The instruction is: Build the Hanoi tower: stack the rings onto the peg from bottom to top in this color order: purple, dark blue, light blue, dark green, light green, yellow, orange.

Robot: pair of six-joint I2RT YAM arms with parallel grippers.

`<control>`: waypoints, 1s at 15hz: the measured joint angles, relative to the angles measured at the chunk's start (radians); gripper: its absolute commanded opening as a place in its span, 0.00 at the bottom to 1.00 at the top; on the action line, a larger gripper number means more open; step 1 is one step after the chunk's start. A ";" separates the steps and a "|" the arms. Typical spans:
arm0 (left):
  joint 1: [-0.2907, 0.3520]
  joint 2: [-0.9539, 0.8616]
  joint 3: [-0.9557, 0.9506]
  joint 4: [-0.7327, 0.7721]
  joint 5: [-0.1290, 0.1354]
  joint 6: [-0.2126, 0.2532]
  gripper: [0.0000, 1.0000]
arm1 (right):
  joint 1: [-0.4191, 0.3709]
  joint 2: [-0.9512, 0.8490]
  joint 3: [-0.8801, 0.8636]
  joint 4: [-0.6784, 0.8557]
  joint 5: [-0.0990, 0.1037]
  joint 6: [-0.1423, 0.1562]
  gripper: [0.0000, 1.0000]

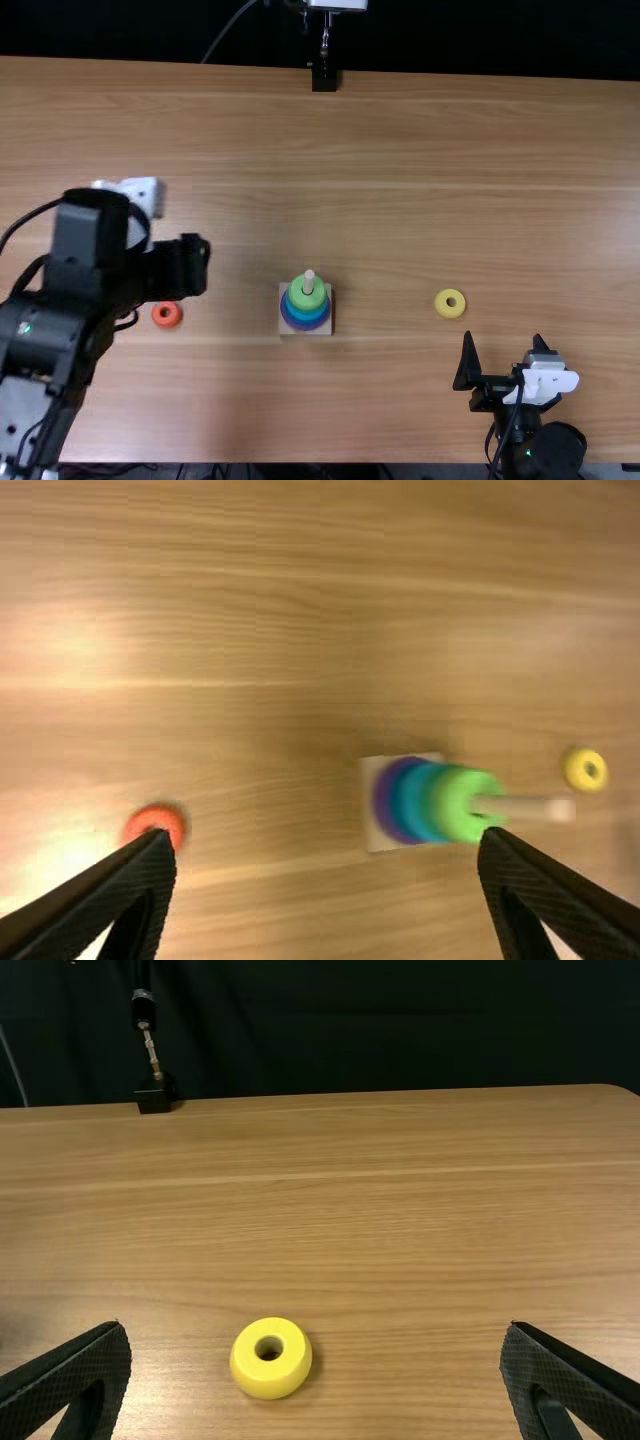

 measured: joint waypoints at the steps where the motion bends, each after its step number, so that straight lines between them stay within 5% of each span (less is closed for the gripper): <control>1: 0.045 -0.066 -0.077 0.048 -0.001 0.000 1.00 | 0.000 0.000 0.000 0.000 0.000 0.000 1.00; 5: 0.136 -0.371 -0.408 0.320 0.000 0.000 1.00 | 0.000 0.000 0.000 0.000 0.000 0.000 1.00; 8: 0.140 -0.558 -0.651 0.383 0.000 0.016 1.00 | 0.000 0.000 0.000 0.000 0.000 0.000 1.00; 15: 0.142 -0.950 -1.029 0.402 0.000 0.239 1.00 | 0.000 0.000 0.000 0.000 0.000 0.000 1.00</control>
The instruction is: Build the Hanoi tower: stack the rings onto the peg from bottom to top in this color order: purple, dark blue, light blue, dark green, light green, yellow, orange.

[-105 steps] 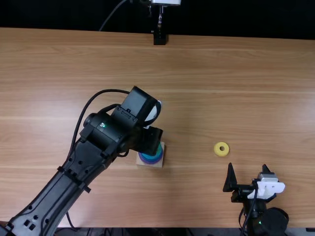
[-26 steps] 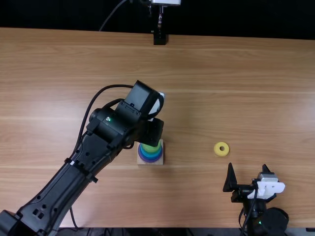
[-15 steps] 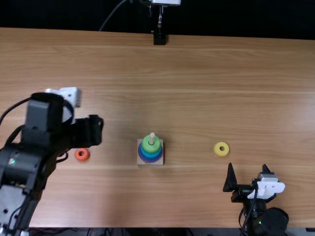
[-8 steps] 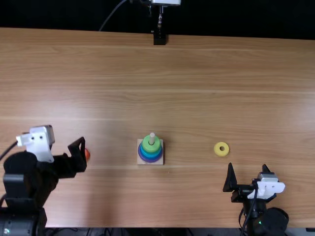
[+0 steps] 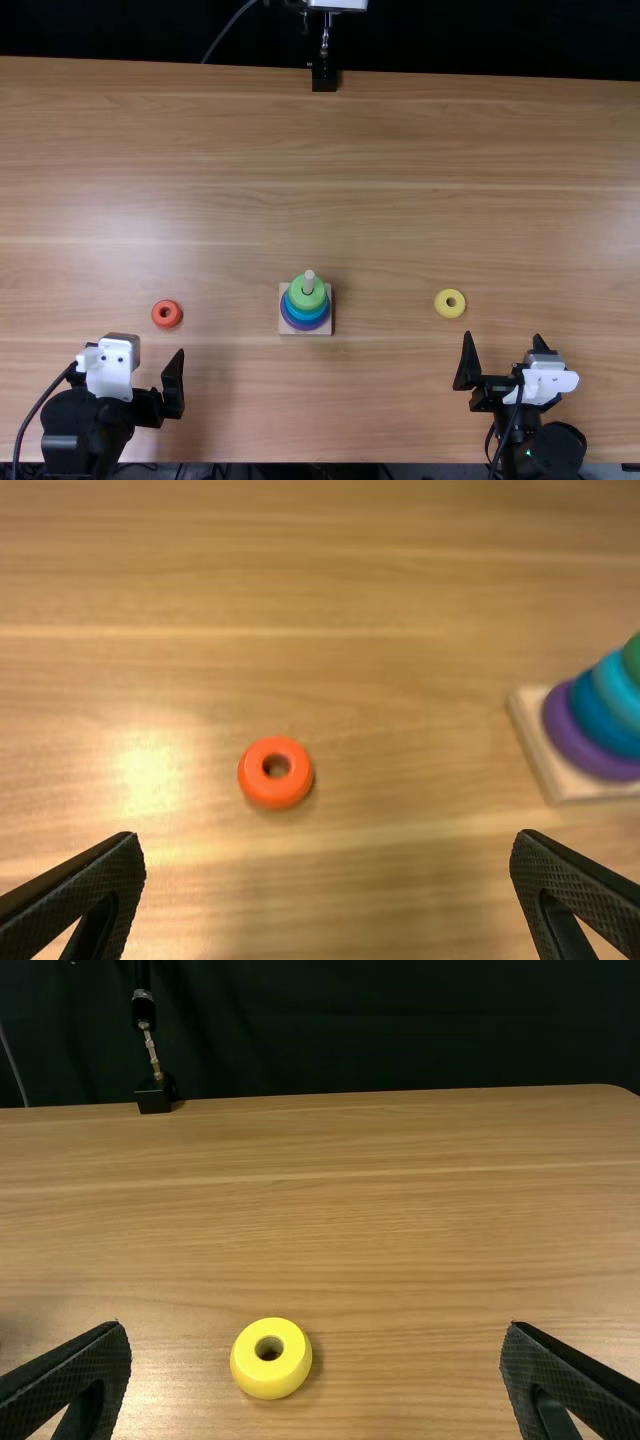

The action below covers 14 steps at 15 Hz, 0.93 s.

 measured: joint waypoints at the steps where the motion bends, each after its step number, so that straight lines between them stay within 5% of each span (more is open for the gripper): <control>1: 0.000 -0.031 -0.030 0.002 -0.001 0.011 1.00 | 0.000 0.000 0.000 0.000 0.000 0.000 1.00; 3: 0.000 -0.095 -0.087 0.025 -0.012 0.023 1.00 | 0.000 0.000 0.000 0.000 0.000 0.000 1.00; 8: -0.015 -0.189 -0.166 0.048 -0.094 0.029 1.00 | 0.000 0.000 0.000 0.000 0.000 0.001 1.00; 14: -0.015 -0.227 -0.179 0.097 -0.108 0.034 1.00 | 0.000 0.000 0.000 0.000 0.000 0.000 1.00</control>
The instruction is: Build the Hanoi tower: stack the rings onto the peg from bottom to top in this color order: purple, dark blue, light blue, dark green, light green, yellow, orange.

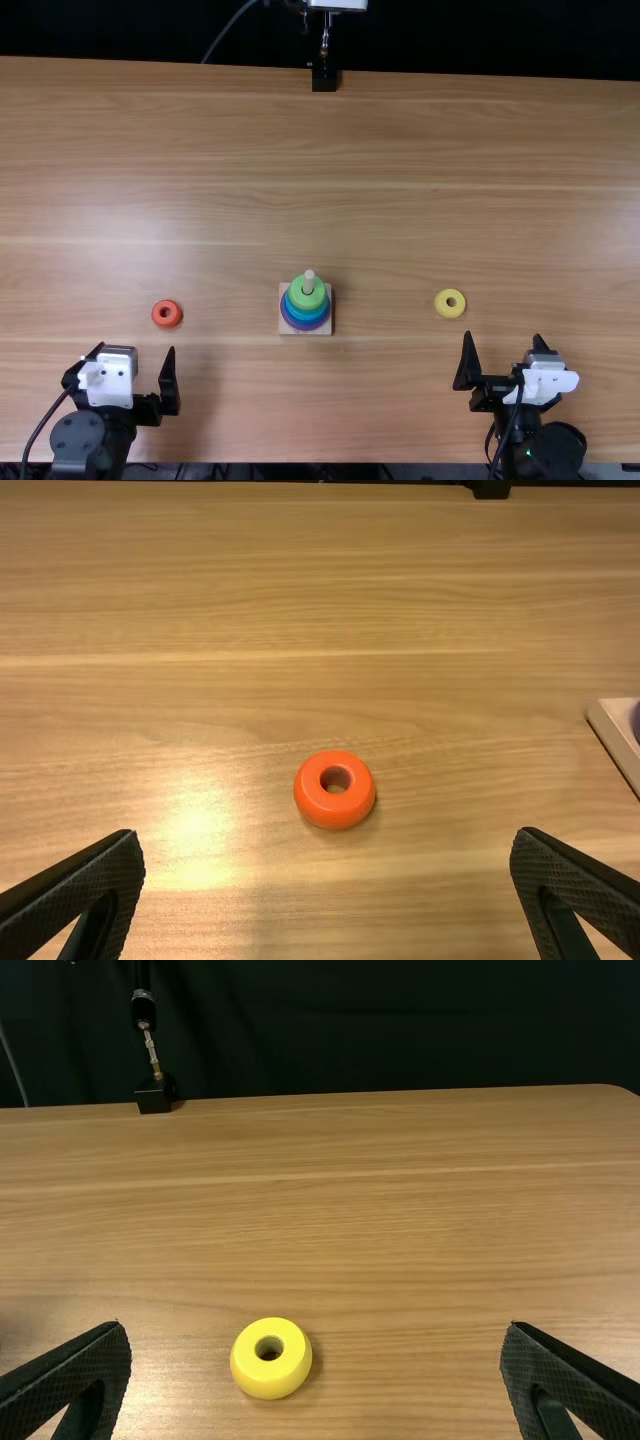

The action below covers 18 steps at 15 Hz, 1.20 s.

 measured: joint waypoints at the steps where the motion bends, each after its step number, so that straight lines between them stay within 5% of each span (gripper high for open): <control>1: 0.000 -0.014 -0.006 0.001 -0.001 0.000 1.00 | 0.000 0.000 0.000 0.001 0.000 0.000 1.00; 18: 0.000 -0.032 -0.011 0.010 -0.011 0.002 1.00 | 0.000 0.000 0.000 0.000 0.000 0.000 1.00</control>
